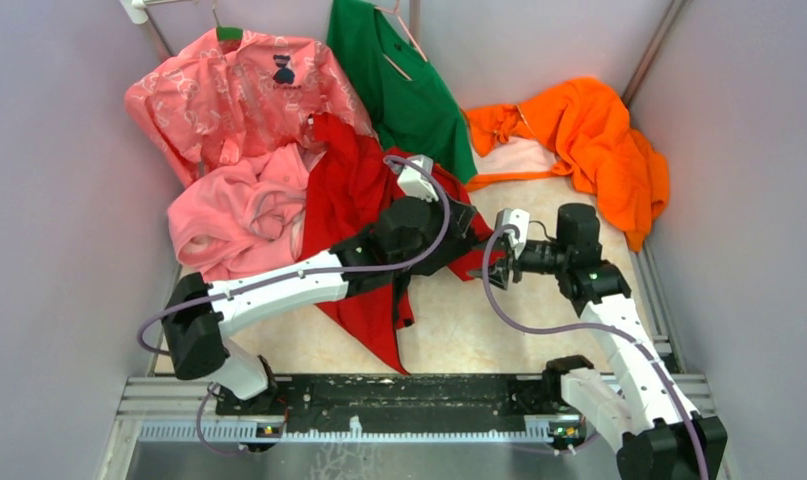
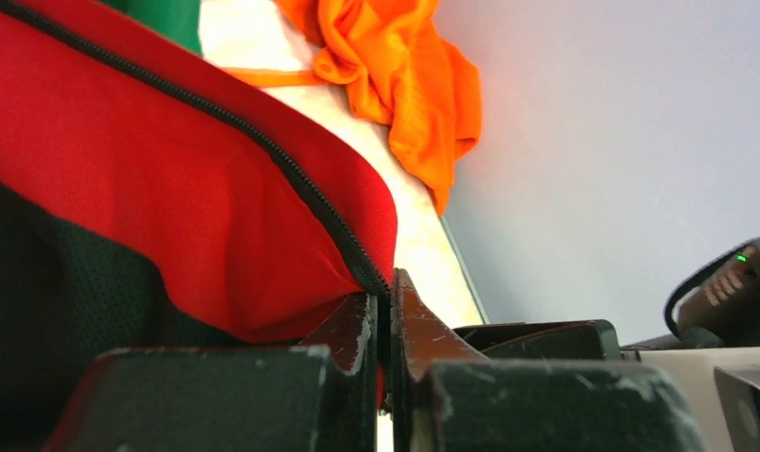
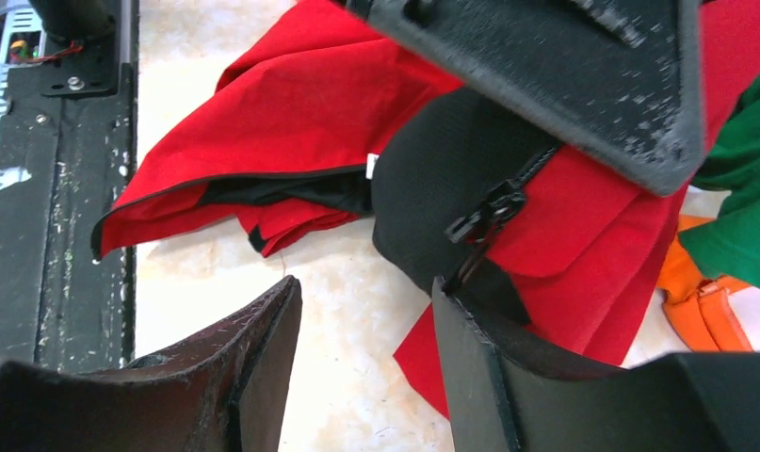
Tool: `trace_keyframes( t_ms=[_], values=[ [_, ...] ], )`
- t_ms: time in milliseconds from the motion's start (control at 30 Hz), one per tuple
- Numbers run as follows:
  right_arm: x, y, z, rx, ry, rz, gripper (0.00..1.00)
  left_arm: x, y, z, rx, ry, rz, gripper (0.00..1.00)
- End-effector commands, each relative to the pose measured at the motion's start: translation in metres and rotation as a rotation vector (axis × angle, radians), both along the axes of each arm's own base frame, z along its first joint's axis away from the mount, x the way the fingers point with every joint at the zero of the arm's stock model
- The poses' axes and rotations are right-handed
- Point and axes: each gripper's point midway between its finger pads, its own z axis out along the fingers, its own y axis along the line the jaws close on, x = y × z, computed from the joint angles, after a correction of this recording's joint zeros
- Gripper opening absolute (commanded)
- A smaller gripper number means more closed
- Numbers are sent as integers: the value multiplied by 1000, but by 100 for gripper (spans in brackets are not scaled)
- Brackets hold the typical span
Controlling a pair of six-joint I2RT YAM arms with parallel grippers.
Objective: Zip up the jacket
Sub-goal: Adjust the zipper on the jacket.
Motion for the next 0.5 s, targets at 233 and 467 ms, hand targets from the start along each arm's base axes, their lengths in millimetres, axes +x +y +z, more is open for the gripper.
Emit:
trace_keyframes(
  t_ms=[233, 467],
  values=[
    [25, 5, 21, 60, 3, -90, 51, 9, 6, -12, 72, 80, 176, 0],
    [31, 4, 16, 51, 18, -116, 35, 9, 6, -2, 52, 67, 171, 0]
  ],
)
